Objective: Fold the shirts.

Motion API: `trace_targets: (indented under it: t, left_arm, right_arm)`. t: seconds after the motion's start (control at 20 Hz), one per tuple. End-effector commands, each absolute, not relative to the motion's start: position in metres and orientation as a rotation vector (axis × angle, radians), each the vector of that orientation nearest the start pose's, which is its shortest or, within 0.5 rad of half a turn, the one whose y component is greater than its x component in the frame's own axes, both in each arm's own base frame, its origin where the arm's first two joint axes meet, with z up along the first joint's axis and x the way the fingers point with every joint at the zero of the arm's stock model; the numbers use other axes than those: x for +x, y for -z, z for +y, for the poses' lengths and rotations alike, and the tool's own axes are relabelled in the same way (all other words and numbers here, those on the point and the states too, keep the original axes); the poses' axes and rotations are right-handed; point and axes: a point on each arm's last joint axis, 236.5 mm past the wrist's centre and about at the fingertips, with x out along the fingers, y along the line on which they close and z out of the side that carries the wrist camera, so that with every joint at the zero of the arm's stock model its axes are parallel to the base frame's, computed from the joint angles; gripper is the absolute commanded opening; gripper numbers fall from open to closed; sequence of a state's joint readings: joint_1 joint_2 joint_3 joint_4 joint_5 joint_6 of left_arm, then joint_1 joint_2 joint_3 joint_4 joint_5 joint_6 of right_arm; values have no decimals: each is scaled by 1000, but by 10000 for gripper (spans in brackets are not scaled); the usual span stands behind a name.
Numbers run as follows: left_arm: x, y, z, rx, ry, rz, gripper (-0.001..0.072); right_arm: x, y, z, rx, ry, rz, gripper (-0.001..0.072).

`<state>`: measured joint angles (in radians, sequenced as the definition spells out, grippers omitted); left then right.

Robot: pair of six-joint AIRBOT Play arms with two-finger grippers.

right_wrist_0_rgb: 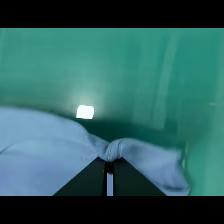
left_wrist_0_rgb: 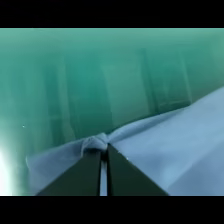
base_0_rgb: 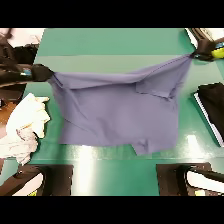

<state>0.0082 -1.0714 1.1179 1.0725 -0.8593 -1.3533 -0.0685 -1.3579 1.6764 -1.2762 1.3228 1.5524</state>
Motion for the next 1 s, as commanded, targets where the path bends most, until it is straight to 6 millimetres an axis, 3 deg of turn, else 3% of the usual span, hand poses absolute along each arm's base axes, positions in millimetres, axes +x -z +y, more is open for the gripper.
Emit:
trace_targets:
  t: [0.0,0.1,0.15,0.2,0.25,0.35,0.5,0.65,0.75,0.8,0.95]
  left_arm:
    - [458,-57,-74,-307,235,854,27]
    - [474,-46,-74,-310,233,875,29]
    - [481,-48,-73,-302,235,872,105]
    - [485,-54,-72,-288,238,862,355]
    - [486,-64,-71,-256,246,863,500]
    - [475,-78,-62,-172,257,917,508]
    - [430,-76,-33,-162,266,1095,507]
    - [367,-45,-14,-246,293,1295,507]
    - [328,-18,-17,-334,284,1362,507]
    - [310,-4,-20,-356,274,1384,507]
    - [255,31,-34,-395,267,1468,507]
  right_arm:
    - [488,-100,51,249,-165,999,14]
    - [501,-89,52,262,-157,971,44]
    - [502,-87,54,274,-162,973,253]
    - [502,-87,50,287,-157,972,431]
    - [500,-89,44,292,-148,975,436]
    - [482,-99,34,286,-146,1010,433]
    - [428,-108,33,242,-245,1151,428]
    - [387,-107,49,298,-360,1221,428]
    - [369,-94,55,321,-366,1234,408]
    - [362,-86,56,333,-358,1235,312]
    - [343,-66,58,357,-329,1236,294]
